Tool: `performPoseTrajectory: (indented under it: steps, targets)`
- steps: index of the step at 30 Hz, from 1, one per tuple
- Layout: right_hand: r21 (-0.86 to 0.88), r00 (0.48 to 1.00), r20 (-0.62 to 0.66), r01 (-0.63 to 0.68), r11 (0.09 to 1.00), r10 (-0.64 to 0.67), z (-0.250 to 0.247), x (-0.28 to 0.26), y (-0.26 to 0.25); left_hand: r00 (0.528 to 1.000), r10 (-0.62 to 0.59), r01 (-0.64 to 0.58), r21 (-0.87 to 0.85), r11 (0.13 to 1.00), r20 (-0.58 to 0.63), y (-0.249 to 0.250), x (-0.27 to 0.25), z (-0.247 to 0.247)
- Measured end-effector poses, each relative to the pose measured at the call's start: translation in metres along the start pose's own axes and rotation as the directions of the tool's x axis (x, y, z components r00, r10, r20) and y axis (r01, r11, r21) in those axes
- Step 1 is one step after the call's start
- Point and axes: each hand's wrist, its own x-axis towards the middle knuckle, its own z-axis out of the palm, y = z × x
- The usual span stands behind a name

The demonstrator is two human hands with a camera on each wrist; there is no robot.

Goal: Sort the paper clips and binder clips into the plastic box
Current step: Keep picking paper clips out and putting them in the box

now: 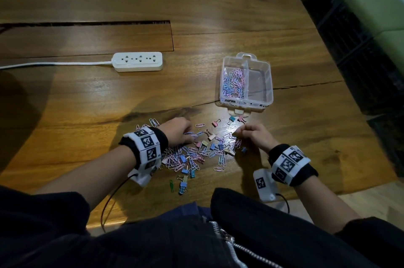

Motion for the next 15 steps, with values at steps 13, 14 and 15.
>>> performPoseTrajectory:
  steps: [13, 14, 15]
  targets:
    - [-0.624, 0.989, 0.041, 0.137, 0.769, -0.143, 0.011, 0.003, -0.002, 0.998, -0.031, 0.061, -0.997, 0.057, 0.059, -0.004, -0.003, -0.017]
    - [-0.614, 0.989, 0.037, 0.137, 0.778, -0.145, 0.012, 0.003, -0.002, 0.998, -0.026, 0.063, -0.997, 0.039, 0.062, -0.003, -0.003, -0.018]
    - [-0.594, 0.989, 0.023, 0.132, 0.794, -0.148, 0.012, 0.003, -0.002, 0.997, -0.028, 0.068, -0.997, 0.034, 0.067, -0.003, -0.002, -0.017]
